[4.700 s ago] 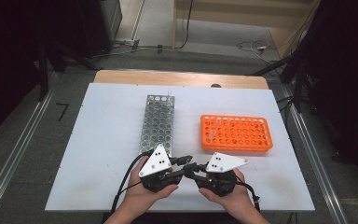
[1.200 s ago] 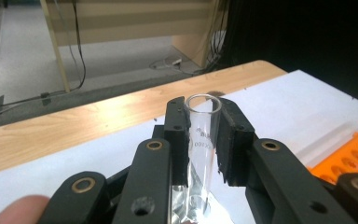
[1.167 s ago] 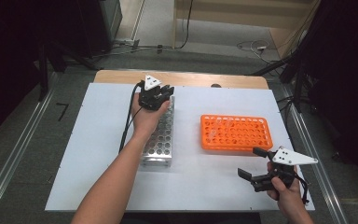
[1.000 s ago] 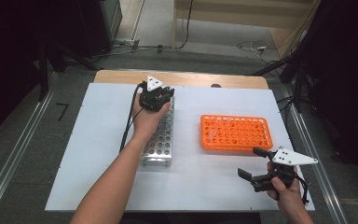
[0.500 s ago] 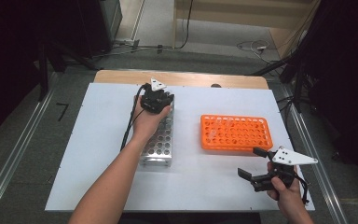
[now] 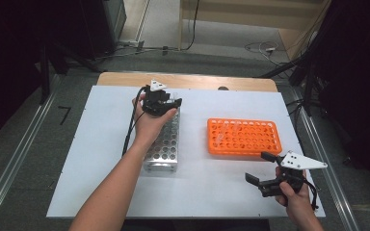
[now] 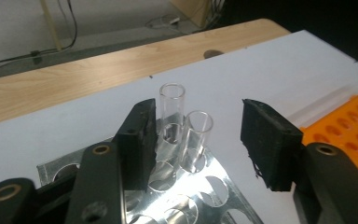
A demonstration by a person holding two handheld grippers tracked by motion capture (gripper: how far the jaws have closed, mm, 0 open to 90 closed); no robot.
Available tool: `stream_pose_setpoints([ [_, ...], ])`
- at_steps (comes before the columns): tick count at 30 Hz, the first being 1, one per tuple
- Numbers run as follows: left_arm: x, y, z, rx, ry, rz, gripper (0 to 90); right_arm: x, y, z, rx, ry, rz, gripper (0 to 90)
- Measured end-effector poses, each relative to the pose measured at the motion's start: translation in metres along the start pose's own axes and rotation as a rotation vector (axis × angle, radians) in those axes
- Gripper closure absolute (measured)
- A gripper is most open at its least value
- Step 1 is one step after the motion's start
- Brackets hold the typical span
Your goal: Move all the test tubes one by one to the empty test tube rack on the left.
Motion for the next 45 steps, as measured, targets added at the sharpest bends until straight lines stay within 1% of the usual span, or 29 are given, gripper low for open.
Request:
stream_pose_setpoints([
  [2,-0.001,0.0,-0.007,-0.027,-0.008,-0.015,34.2,0.0,0.0,0.0,-0.001,-0.002,0.001,0.0],
  [5,-0.003,-0.003,-0.022,-0.067,-0.021,-0.036,25.6,0.0,0.001,0.001,-0.003,-0.002,0.003,0.0],
  [8,-0.006,-0.007,-0.035,-0.087,-0.029,-0.024,18.4,0.0,0.002,0.002,-0.001,-0.006,0.007,0.0],
  [10,-0.009,-0.009,-0.043,-0.084,-0.039,-0.011,15.3,0.0,0.003,0.004,-0.001,-0.01,0.004,0.0],
  [14,-0.016,-0.016,-0.064,-0.101,-0.048,-0.008,8.6,0.001,0.005,0.005,-0.009,-0.022,0.002,0.0],
  [19,-0.028,-0.027,-0.086,-0.112,-0.085,0.006,2.9,-0.001,0.008,0.008,-0.012,-0.035,0.003,0.0],
  [20,-0.029,-0.029,-0.091,-0.121,-0.092,0.003,2.0,-0.002,0.009,0.008,-0.013,-0.039,0.004,0.0],
  [21,-0.029,-0.031,-0.095,-0.132,-0.104,-0.01,1.0,-0.002,0.01,0.009,-0.013,-0.042,0.006,0.0],
  [22,-0.03,-0.033,-0.099,-0.138,-0.119,-0.014,0.2,-0.003,0.011,0.009,-0.016,-0.042,0.003,0.0],
  [24,-0.032,-0.037,-0.107,-0.143,-0.114,-0.009,0.0,-0.004,0.015,0.009,-0.021,-0.044,0.004,0.0],
  [25,-0.033,-0.04,-0.111,-0.145,-0.12,-0.003,0.0,-0.004,0.016,0.009,-0.022,-0.047,0.006,0.0],
  [27,-0.035,-0.044,-0.118,-0.146,-0.122,0.007,0.0,-0.006,0.021,0.009,-0.028,-0.052,0.005,0.0],
  [29,-0.037,-0.047,-0.123,-0.148,-0.119,0.013,0.0,-0.007,0.024,0.01,-0.031,-0.057,0.015,0.0],
  [31,-0.04,-0.05,-0.13,-0.159,-0.121,0.013,0.0,-0.01,0.028,0.013,-0.032,-0.065,0.017,0.0],
  [34,-0.045,-0.054,-0.14,-0.168,-0.117,0.027,0.0,-0.013,0.034,0.017,-0.032,-0.073,0.028,0.0],
  [36,-0.048,-0.057,-0.143,-0.163,-0.113,0.045,0.0,-0.015,0.038,0.02,-0.033,-0.085,0.036,0.0],
  [37,-0.051,-0.059,-0.146,-0.162,-0.116,0.052,0.0,-0.017,0.041,0.023,-0.032,-0.085,0.041,0.0],
  [40,-0.054,-0.063,-0.15,-0.152,-0.133,0.066,0.0,-0.023,0.046,0.03,-0.028,-0.11,0.052,1.8],
  [43,-0.055,-0.066,-0.154,-0.151,-0.139,0.071,0.0,-0.029,0.051,0.039,-0.02,-0.118,0.057,3.1],
  [45,-0.056,-0.068,-0.156,-0.153,-0.144,0.066,0.0,-0.033,0.053,0.046,-0.013,-0.118,0.064,3.7],
])
Point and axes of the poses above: each handheld gripper's, and its own axes: z roughly forward along the jaws, y roughly out of its top, x roughly to its left, the point moved 5 cm from there along z, roughly forward along the jaws, and after that the axes turned 11 degrees about z, right-handed, at the moved point
